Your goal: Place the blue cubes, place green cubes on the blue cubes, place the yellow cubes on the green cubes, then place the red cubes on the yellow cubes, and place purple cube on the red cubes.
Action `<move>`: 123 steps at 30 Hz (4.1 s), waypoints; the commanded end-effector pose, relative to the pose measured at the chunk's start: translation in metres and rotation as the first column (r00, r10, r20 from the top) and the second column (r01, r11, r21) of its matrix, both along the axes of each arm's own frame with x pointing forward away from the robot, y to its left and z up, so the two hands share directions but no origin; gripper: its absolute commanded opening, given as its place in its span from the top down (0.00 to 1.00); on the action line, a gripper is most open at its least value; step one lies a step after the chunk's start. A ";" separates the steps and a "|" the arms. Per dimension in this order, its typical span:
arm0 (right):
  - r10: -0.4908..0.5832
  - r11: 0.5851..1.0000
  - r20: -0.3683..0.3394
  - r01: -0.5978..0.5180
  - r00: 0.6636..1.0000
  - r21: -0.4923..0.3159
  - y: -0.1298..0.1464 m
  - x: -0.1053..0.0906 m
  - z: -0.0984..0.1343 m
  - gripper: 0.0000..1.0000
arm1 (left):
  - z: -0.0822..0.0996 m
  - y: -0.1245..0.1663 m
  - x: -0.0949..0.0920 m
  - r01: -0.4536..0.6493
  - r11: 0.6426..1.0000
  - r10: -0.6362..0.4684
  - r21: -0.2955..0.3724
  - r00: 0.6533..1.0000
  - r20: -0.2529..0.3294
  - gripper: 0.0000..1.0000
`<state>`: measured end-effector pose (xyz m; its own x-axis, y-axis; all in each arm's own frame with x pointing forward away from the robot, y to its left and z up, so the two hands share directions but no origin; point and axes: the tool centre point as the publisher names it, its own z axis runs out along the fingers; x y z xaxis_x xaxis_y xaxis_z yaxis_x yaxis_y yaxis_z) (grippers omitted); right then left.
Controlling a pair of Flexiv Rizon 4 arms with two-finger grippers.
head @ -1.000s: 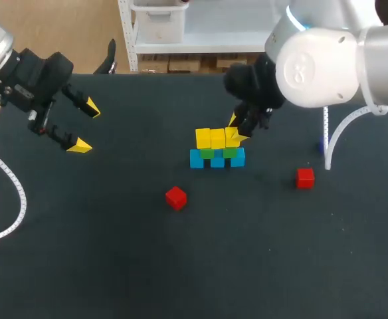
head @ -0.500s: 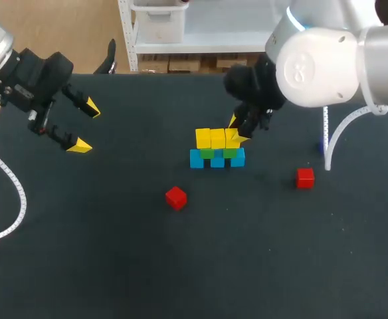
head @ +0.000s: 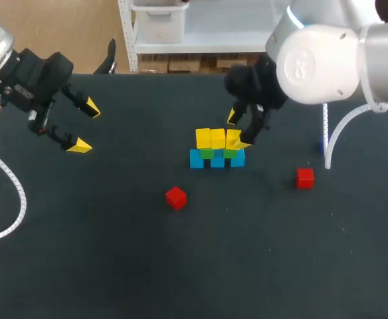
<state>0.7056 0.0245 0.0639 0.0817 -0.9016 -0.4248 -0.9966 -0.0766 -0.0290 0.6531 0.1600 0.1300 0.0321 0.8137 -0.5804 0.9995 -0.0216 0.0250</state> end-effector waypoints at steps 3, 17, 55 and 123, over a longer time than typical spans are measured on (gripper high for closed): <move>-0.023 1.000 0.034 0.023 0.999 0.001 -0.008 0.003 0.007 0.00 | -0.001 0.001 0.000 0.002 1.000 -0.002 -0.004 1.000 0.004 0.00; -0.092 0.996 0.017 0.092 0.996 0.002 -0.054 0.007 0.001 1.00 | -0.001 0.001 0.000 0.002 1.000 -0.002 -0.004 1.000 0.004 0.00; -0.012 0.999 -0.007 0.012 1.000 0.038 -0.026 0.002 -0.009 1.00 | -0.001 0.001 0.000 0.002 1.000 -0.002 -0.004 1.000 0.004 0.00; -0.044 0.998 0.006 0.044 0.999 0.044 -0.038 0.012 -0.002 1.00 | -0.001 0.001 0.000 0.002 1.000 -0.002 -0.004 1.000 0.004 0.00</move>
